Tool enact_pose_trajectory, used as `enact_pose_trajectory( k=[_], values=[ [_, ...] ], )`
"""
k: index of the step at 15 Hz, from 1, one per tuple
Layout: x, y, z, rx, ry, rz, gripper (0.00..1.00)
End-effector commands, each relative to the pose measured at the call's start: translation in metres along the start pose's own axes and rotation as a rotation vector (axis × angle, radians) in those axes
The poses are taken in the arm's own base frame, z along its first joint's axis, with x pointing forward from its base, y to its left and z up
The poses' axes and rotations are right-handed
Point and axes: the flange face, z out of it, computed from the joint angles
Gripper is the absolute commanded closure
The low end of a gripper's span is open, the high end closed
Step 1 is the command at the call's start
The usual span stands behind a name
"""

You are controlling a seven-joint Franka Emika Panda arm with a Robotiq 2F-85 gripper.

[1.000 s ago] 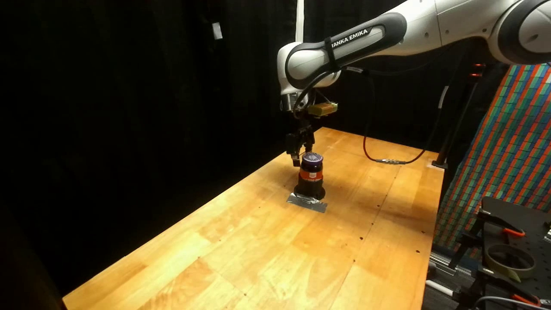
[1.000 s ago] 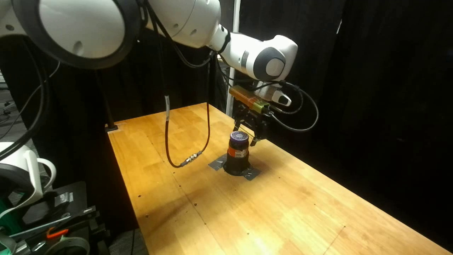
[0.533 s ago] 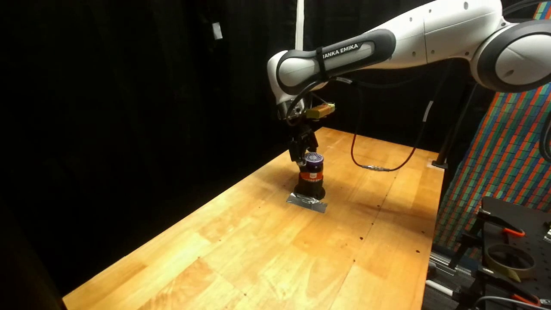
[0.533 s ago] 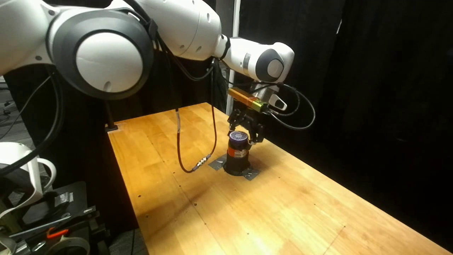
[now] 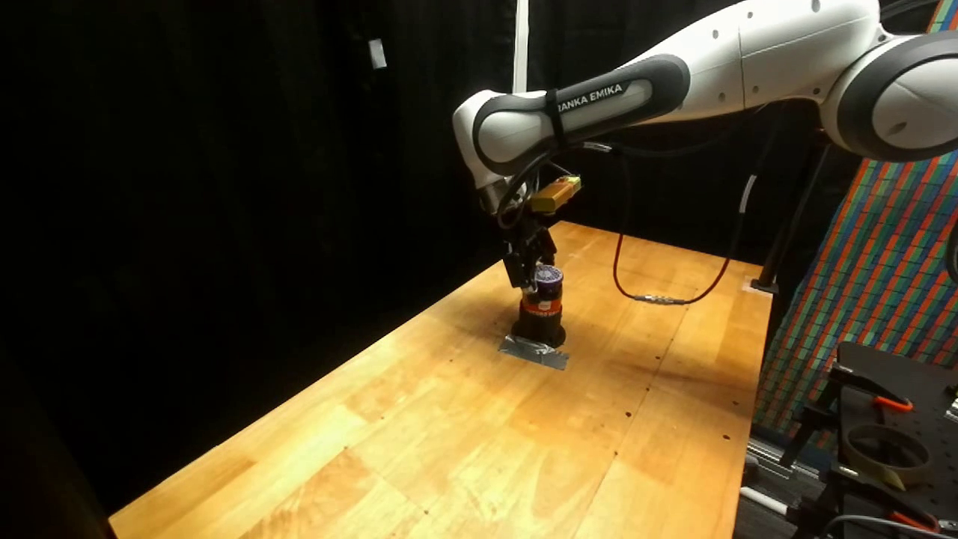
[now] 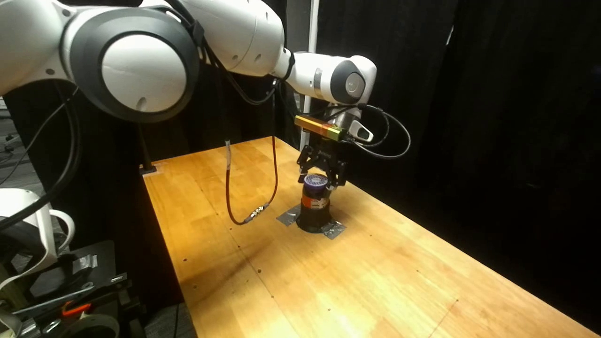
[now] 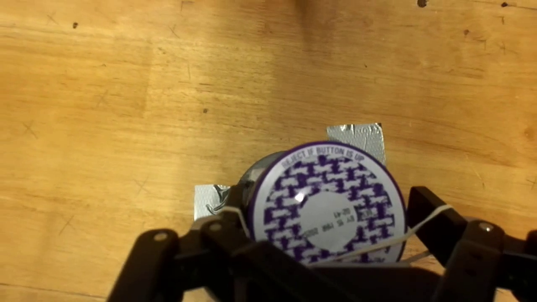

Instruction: Put the elastic rubber on the object that is attached to the table

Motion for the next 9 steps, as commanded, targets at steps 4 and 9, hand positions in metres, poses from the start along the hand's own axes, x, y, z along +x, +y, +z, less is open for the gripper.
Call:
enact_pose_trajectory(
  k=[4, 9],
  values=[
    [-0.045, -0.001, 0.002, -0.004, -0.063, 0.052, 0.0],
    [-0.062, 0.001, 0.007, -0.009, 0.028, 0.077, 0.0]
  ],
)
